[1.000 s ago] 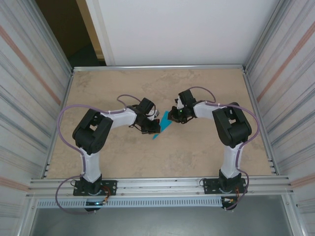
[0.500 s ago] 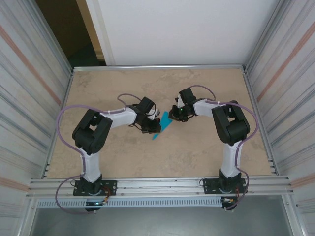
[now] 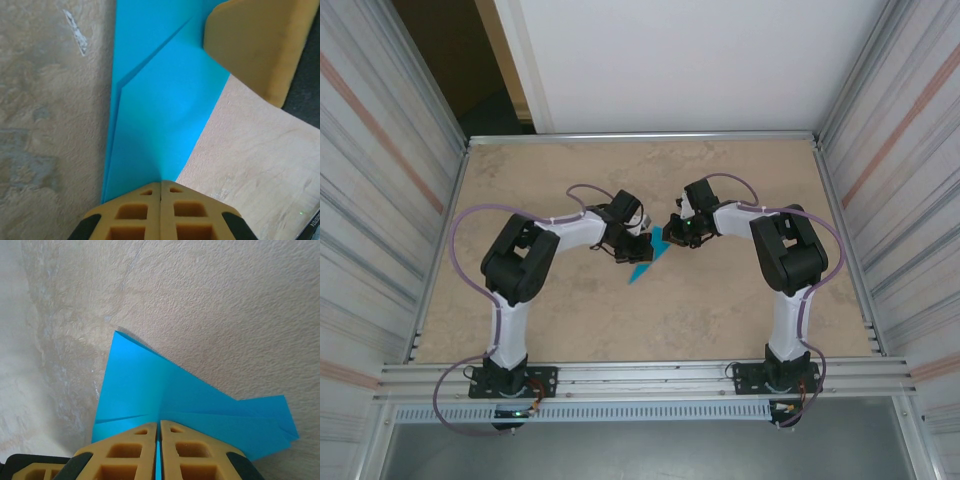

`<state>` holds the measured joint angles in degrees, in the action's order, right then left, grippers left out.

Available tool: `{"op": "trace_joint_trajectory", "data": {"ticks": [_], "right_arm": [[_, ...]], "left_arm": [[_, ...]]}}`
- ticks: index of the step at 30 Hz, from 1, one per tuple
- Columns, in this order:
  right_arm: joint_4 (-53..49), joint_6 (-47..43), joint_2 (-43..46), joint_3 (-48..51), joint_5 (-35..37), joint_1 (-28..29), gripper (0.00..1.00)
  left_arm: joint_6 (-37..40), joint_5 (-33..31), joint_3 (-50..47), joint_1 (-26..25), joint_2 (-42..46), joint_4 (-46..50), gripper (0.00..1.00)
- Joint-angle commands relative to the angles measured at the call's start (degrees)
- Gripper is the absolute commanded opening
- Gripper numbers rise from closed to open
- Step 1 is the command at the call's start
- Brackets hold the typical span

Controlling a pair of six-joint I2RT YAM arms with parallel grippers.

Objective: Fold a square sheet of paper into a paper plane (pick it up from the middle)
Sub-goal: Fold the wing for the fifth time at the center of the table.

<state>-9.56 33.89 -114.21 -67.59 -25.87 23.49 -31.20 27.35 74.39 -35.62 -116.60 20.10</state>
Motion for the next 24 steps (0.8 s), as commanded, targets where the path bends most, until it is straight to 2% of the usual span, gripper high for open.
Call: {"op": "trace_joint_trajectory", "data": {"ticks": [1, 14, 20, 24], "right_arm": [[-0.3, -2.23, -1.12, 1.58, 0.8, -1.14, 0.1], [9.85, -4.14, -3.97, 0.81, -4.15, -9.88, 0.09], [8.49, -4.05, 7.19, 2.8, -2.26, -9.1, 0.09], [7.06, -3.9, 13.71, 6.43, 0.27, -6.54, 0.09]], "left_arm": [[0.03, -3.34, -0.79, -0.1, -0.65, 5.54, 0.0], [0.33, -3.86, -4.1, -0.07, -0.9, 5.71, 0.0], [0.26, -3.89, -3.29, 0.01, -1.09, 5.61, 0.0], [0.17, -3.62, -3.29, -0.06, -1.18, 5.35, 0.0]]}}
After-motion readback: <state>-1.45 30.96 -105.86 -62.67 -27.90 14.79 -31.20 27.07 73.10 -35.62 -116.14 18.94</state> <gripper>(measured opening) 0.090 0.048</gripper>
